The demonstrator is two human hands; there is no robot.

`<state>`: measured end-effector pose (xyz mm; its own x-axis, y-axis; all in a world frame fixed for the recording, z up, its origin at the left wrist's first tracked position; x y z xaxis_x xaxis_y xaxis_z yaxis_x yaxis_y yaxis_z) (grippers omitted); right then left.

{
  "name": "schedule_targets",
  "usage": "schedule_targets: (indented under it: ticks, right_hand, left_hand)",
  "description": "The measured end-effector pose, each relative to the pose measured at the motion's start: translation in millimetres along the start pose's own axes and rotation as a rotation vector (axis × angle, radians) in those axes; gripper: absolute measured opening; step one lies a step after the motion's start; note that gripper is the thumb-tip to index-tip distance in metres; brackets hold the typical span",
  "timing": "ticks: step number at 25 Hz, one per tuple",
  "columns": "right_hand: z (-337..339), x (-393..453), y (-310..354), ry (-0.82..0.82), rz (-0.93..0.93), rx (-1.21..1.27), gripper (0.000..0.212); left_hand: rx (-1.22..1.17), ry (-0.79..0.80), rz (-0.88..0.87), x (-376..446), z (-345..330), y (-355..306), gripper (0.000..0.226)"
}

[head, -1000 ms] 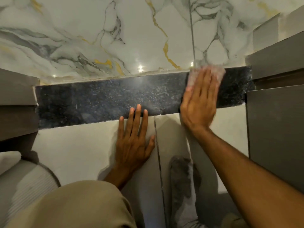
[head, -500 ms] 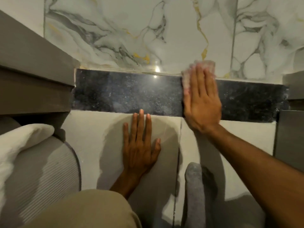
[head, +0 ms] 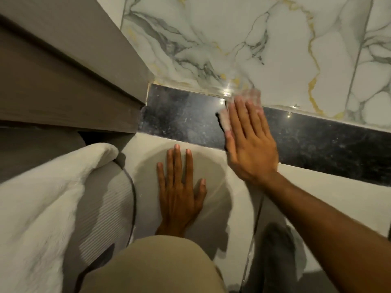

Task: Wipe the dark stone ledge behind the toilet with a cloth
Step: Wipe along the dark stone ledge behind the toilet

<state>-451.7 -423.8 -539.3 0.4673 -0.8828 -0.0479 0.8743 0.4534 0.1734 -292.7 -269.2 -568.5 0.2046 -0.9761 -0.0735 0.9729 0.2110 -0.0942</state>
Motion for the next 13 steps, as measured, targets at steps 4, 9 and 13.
schedule_targets:
  ticks: [4, 9, 13]
  right_hand:
    - [-21, 27, 80, 0.058, 0.108, 0.087, 0.067]
    - [-16, -13, 63, 0.046, 0.357, 0.063, 0.063]
    - [-18, 51, 89, 0.027, -0.049, 0.104, 0.07]
  left_hand:
    - [0.015, -0.036, 0.128, -5, 1, 15, 0.074]
    - [-0.004, -0.043, 0.198, -8, 1, 28, 0.075]
    - [-0.012, -0.054, 0.196, -7, -1, 29, 0.076]
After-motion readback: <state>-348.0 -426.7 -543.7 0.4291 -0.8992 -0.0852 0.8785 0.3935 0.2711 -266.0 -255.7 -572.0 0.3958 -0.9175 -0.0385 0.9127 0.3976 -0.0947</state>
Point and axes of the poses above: each hand's wrist, its own x-axis towards the middle knuckle, its own z-axis out of the back of the hand, y = z × x, the point moved 9 cm from there along x, towards the middle knuckle, and after that the axes turned 6 degrees about z, right-handed, at the moved point
